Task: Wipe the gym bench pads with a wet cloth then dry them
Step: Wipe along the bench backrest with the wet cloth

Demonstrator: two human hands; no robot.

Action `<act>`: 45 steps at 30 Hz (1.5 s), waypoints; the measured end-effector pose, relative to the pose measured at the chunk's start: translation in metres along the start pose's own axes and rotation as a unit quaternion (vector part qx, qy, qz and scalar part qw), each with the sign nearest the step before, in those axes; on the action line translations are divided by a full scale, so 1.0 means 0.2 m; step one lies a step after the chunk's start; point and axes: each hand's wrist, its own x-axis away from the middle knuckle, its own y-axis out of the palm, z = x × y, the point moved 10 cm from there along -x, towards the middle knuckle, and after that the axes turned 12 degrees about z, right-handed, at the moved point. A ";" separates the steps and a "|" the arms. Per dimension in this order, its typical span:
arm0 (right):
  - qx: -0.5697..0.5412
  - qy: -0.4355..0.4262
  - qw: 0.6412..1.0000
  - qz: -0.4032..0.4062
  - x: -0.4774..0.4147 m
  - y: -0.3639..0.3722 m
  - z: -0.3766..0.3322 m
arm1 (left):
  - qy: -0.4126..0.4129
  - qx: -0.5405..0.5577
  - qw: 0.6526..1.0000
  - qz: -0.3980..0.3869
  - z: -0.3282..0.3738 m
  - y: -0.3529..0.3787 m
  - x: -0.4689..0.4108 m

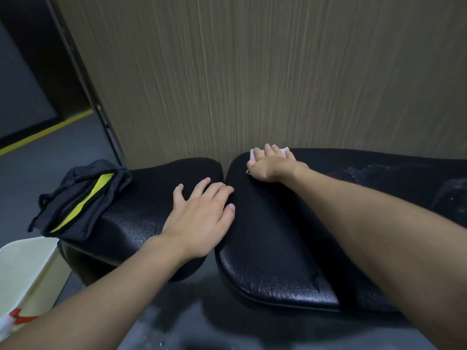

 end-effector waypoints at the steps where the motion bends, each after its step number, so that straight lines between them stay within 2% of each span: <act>1: -0.003 -0.008 1.000 -0.005 0.05 0.01 -0.01 | -0.001 -0.001 1.000 -0.001 0.00 0.00 0.00; 10: -0.010 -0.117 0.993 -0.004 0.79 -0.03 -0.14 | -0.009 0.028 1.000 -0.003 0.00 -0.02 0.03; 17: 0.026 -0.184 0.982 0.018 1.21 -0.08 -0.16 | 0.032 0.060 0.998 -0.007 0.04 -0.03 0.06; 21: 0.017 -0.177 0.984 0.012 1.08 -0.07 -0.14 | 0.051 0.064 0.997 -0.011 0.05 -0.03 0.07; 34: -0.005 0.001 1.000 -0.002 -0.02 -0.01 0.16 | 0.054 0.041 0.998 -0.015 0.05 -0.02 0.05; 41: -0.009 0.010 1.000 -0.007 -0.05 0.00 0.19 | 0.053 0.056 0.997 -0.005 0.05 -0.02 0.05; 45: -0.004 -0.040 0.999 -0.006 0.18 0.00 0.12 | 0.055 0.057 0.997 -0.003 0.05 -0.03 0.05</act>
